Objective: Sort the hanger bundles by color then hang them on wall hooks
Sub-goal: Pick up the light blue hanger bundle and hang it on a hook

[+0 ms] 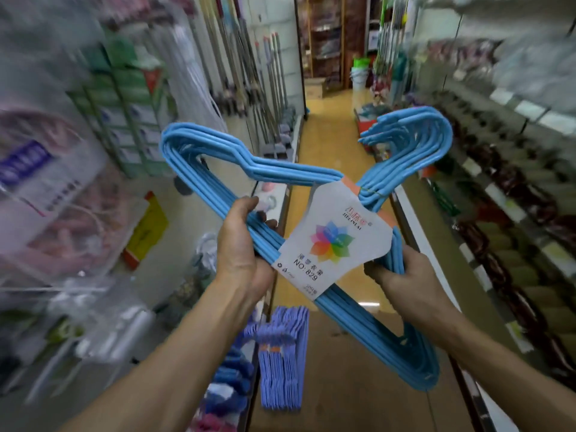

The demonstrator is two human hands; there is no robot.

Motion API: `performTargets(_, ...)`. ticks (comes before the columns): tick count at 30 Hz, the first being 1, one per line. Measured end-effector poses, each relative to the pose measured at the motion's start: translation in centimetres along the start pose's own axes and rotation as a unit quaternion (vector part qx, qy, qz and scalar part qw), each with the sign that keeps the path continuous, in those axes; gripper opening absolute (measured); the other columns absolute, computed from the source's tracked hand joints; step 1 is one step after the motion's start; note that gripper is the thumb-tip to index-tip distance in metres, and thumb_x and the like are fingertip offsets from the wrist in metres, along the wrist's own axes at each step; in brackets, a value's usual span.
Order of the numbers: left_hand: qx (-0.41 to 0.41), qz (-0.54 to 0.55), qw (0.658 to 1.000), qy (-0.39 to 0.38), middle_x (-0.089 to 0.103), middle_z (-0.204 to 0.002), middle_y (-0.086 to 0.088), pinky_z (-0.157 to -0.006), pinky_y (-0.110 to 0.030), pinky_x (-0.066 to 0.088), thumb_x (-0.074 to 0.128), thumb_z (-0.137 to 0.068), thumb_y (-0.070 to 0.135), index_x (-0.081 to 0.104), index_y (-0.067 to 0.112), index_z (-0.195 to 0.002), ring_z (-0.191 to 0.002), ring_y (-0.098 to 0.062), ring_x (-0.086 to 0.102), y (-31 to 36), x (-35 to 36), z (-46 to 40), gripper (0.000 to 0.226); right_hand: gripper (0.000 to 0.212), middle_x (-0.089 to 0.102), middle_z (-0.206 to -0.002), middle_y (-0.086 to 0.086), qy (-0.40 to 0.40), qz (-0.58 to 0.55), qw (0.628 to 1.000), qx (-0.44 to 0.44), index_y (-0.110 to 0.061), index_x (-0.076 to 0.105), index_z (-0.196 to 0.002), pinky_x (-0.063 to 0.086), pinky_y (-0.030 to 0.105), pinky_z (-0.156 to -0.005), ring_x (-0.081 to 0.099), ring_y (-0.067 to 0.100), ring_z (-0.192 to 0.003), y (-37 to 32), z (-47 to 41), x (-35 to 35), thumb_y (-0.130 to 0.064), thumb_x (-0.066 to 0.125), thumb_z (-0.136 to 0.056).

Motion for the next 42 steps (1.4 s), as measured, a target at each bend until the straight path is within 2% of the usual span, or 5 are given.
performTargets(14,0.119,0.005,0.993,-0.026,0.047,-0.058,-0.001,-0.057,-0.029,0.042,0.055,-0.085,0.009,0.048,0.015,-0.067,-0.053,-0.016,0.048,15.4,4.9,15.8,0.020,0.033,0.065,-0.081,0.002,-0.033,-0.004,0.996,-0.078,-0.036,0.059,-0.090,0.048,0.036,-0.066,0.062,0.032,-0.081,-18.8,7.7,-0.5,-0.003,0.064,-0.092)
performTargets(25,0.264,0.027,0.963,0.037,0.046,-0.062,-0.001,-0.056,-0.029,0.043,0.054,-0.089,0.012,0.047,0.018,-0.067,-0.057,-0.016,0.047,21.3,4.7,25.8,0.023,0.024,0.057,-0.073,-0.007,-0.141,-0.032,0.977,-0.158,-0.022,0.059,-0.094,0.038,0.023,-0.058,0.050,0.007,-0.064,-25.9,8.7,1.8,0.001,0.063,-0.090)
performTargets(30,0.307,0.039,0.945,0.104,0.051,-0.057,0.001,-0.056,-0.025,0.045,0.056,-0.091,0.016,0.050,0.017,-0.067,-0.052,-0.015,0.050,21.2,4.6,30.4,0.024,0.010,0.060,-0.081,0.022,-0.200,-0.036,0.959,-0.196,-0.006,0.061,-0.094,0.039,0.034,-0.064,0.050,0.020,-0.070,-27.2,9.7,1.8,0.000,0.065,-0.088)
performTargets(33,0.317,0.046,0.937,0.139,0.055,-0.069,0.000,-0.061,-0.029,0.046,0.060,-0.091,0.023,0.054,0.013,-0.078,-0.059,-0.015,0.053,20.9,3.8,32.6,0.017,0.025,0.060,-0.075,0.001,-0.227,-0.053,0.950,-0.210,-0.025,0.059,-0.085,0.041,0.031,-0.062,0.052,0.013,-0.066,-27.6,10.6,2.0,-0.002,0.067,-0.088)
performTargets(42,0.434,0.033,0.871,0.229,0.054,-0.073,-0.001,-0.069,-0.033,0.046,0.057,-0.092,0.019,0.055,0.018,-0.083,-0.067,-0.016,0.053,21.1,0.3,42.1,0.010,0.026,0.063,-0.067,-0.015,-0.356,-0.139,0.899,-0.214,-0.020,0.062,-0.100,0.041,0.007,-0.048,0.057,-0.008,-0.053,-28.9,16.3,6.2,0.005,0.064,-0.091)
Point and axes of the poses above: each hand's wrist, its own z-axis away from the middle knuckle, its own x-axis out of the palm, y = z × x, the point moved 3 cm from there along -z, towards the middle knuckle
